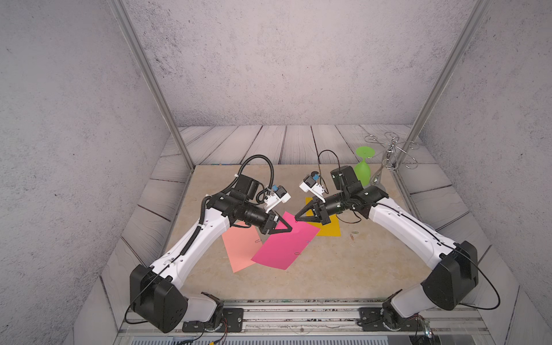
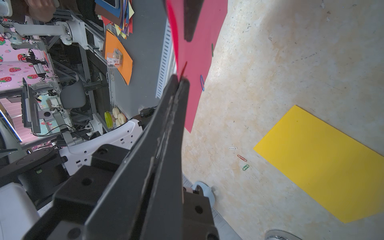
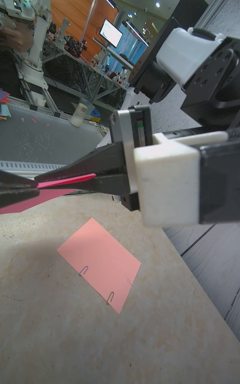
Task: Unclip the paperclips from the documents
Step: Remove the paper clip from the document.
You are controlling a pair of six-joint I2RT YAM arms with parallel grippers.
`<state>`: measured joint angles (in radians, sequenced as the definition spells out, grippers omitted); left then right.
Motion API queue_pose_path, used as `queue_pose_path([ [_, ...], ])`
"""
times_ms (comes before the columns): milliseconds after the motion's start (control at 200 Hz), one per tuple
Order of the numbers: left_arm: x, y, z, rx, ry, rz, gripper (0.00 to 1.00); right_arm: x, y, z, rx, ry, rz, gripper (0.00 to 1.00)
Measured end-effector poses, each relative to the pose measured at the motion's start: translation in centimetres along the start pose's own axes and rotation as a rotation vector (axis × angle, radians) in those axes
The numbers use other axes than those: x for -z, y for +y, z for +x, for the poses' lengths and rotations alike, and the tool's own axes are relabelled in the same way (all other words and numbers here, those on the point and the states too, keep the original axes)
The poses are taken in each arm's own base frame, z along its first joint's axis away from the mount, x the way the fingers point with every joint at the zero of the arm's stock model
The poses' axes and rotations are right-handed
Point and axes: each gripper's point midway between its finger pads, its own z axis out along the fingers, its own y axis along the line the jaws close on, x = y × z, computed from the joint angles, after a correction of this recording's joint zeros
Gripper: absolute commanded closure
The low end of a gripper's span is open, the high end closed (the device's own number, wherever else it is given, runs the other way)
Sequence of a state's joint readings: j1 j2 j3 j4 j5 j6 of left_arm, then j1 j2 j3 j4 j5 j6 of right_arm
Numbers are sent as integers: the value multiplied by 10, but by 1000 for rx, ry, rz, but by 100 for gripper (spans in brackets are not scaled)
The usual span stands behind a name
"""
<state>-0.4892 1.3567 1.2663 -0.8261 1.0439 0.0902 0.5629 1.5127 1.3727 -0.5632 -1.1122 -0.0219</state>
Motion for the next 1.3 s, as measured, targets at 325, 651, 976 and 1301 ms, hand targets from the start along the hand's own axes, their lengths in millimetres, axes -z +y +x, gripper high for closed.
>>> queue_pose_path([
  [325,1,-2,1,-4,-2,0,100,-1,0,1,-7,-3,-5,95],
  [651,1,-2,0,-9,-4,0,100,1,0,-1,-11,-11,-11,93],
  [976,1,-2,1,-12,-1,0,100,7,-5,-4,-14,-26,1,93],
  [1301,1,-2,1,-16,0,0,100,7,-5,-3,-17,-27,-4,99],
])
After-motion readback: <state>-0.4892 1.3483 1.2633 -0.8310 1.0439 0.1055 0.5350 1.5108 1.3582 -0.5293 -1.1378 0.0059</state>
